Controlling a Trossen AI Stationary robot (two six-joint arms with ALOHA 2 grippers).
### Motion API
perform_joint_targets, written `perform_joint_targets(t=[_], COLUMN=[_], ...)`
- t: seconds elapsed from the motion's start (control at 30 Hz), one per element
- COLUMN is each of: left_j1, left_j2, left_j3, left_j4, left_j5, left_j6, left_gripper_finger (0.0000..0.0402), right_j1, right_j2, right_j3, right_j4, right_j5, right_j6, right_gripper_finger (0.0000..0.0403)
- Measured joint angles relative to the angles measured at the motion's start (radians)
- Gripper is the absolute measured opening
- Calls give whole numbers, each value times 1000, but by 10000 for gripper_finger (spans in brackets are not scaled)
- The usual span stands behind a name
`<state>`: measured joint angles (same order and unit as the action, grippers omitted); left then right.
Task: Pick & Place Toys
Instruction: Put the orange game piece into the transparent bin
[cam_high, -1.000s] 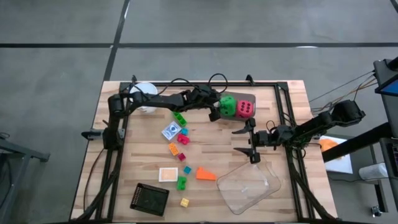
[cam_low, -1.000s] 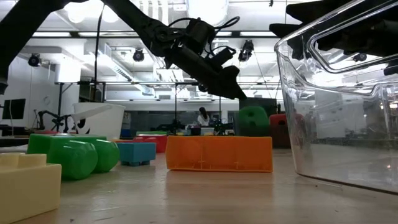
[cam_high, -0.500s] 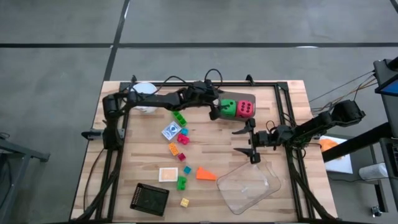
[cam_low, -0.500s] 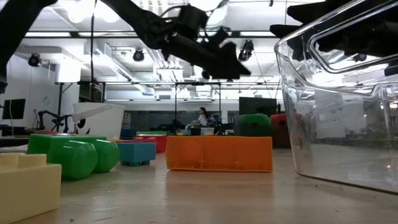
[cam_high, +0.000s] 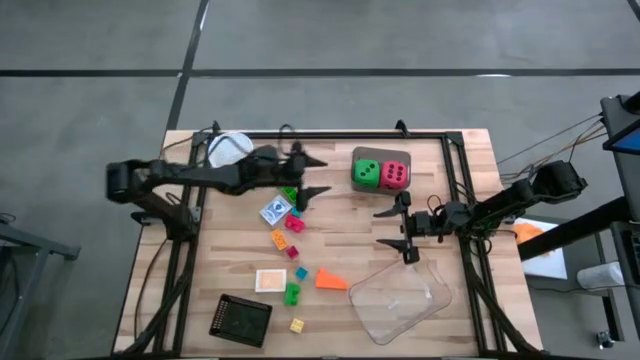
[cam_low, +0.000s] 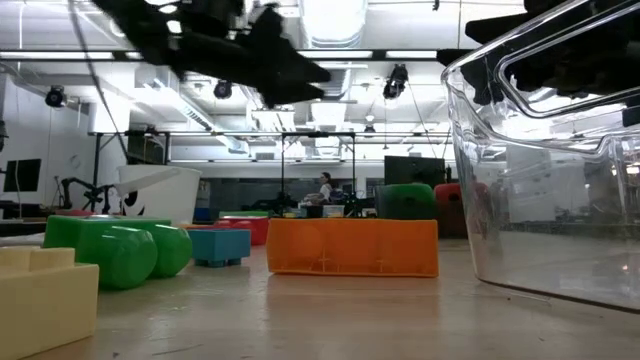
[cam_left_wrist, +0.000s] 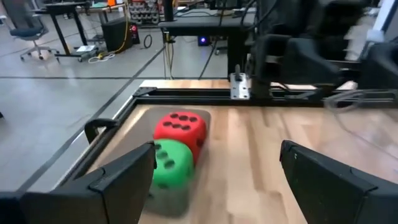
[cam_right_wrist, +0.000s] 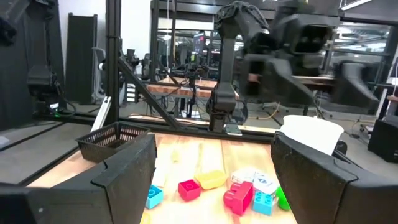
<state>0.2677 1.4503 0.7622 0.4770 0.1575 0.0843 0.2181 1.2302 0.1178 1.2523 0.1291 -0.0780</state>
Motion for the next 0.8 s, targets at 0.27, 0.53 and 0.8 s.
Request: perform_joint_targets(t=[0.27,0.53,0.8], left_j1=[-41,-44,-46], left_j2=[-341,-531,-565], left_j3=[-296,-472,-527], left_j4=[5,26,28], left_j5=[-8,-42,-16], left_j6=[-76,-127,-135], left_gripper_finger=[344,344,344], right_j1=[0,-6,-6], right_j2=[47,157,295], right_j3=[66,354,679], right_j4=[-65,-503,-964], right_j5=[32,34,-107], right_j6=[3,4,72], right_gripper_finger=[308,308,308])
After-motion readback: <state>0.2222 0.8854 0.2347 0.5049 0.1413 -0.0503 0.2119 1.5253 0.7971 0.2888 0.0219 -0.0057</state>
